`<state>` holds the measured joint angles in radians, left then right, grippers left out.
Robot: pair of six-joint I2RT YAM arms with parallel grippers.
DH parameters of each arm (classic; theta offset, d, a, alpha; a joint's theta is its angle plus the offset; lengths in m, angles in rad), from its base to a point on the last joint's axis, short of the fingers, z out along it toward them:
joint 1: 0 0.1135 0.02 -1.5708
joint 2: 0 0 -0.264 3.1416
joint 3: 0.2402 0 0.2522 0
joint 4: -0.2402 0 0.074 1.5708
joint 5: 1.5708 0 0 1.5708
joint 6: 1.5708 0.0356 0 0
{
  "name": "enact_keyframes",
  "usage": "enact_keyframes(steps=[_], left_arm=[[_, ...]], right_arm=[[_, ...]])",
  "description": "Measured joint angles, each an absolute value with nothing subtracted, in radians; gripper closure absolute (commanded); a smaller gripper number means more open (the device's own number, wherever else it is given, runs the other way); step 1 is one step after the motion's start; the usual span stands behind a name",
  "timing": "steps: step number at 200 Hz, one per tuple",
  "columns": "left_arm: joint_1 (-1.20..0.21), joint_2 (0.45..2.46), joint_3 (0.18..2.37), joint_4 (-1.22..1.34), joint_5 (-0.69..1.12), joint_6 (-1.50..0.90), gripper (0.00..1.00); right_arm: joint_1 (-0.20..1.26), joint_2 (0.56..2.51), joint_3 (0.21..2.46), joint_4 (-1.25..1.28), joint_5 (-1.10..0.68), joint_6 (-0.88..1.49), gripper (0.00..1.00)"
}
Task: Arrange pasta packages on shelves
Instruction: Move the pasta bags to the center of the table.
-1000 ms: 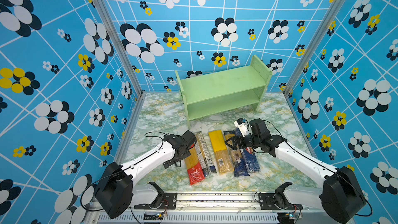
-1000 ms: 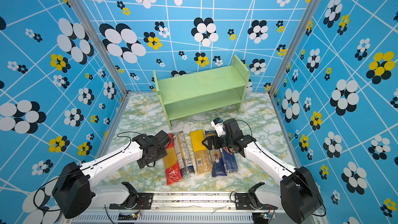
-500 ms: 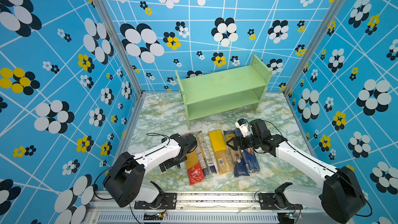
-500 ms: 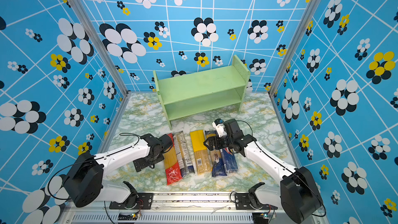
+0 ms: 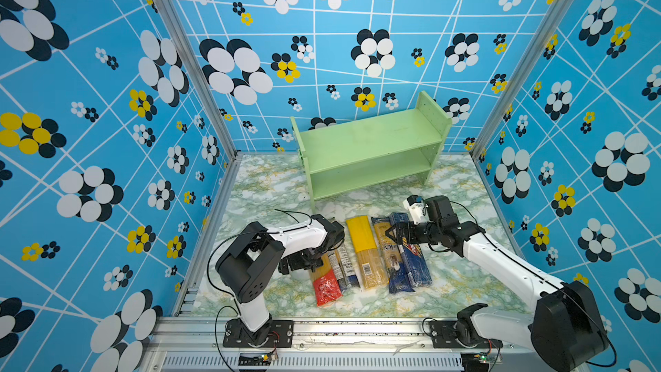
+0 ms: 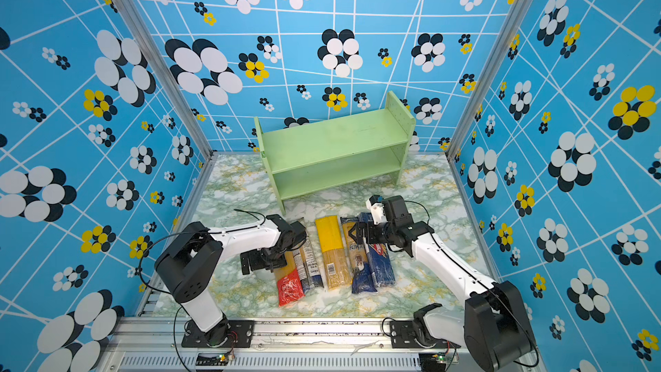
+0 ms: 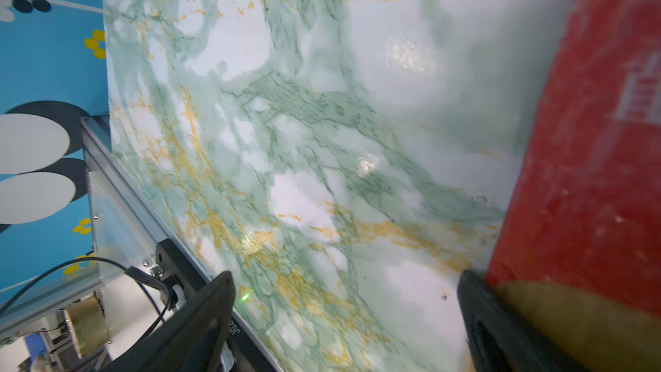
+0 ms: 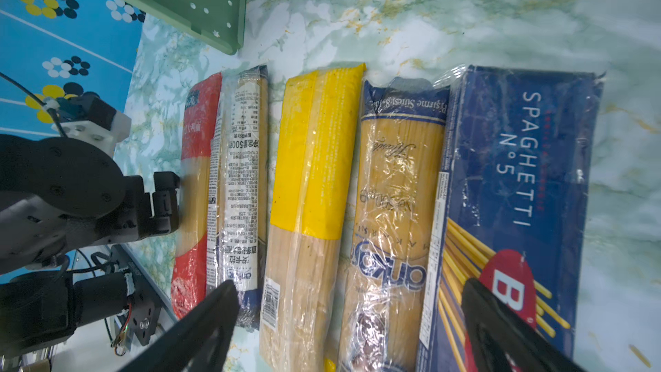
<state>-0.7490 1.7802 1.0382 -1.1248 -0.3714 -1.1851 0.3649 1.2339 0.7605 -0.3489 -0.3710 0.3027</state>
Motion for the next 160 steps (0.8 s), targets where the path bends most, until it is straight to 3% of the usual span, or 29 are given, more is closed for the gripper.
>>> enact_keyframes(steps=[160], left_arm=[[-0.938,2.087,1.473,-1.279,-0.318,-1.145,0.01]], right_arm=[[0.299,1.166,0.788,-0.546,-0.270,0.334,0.01]])
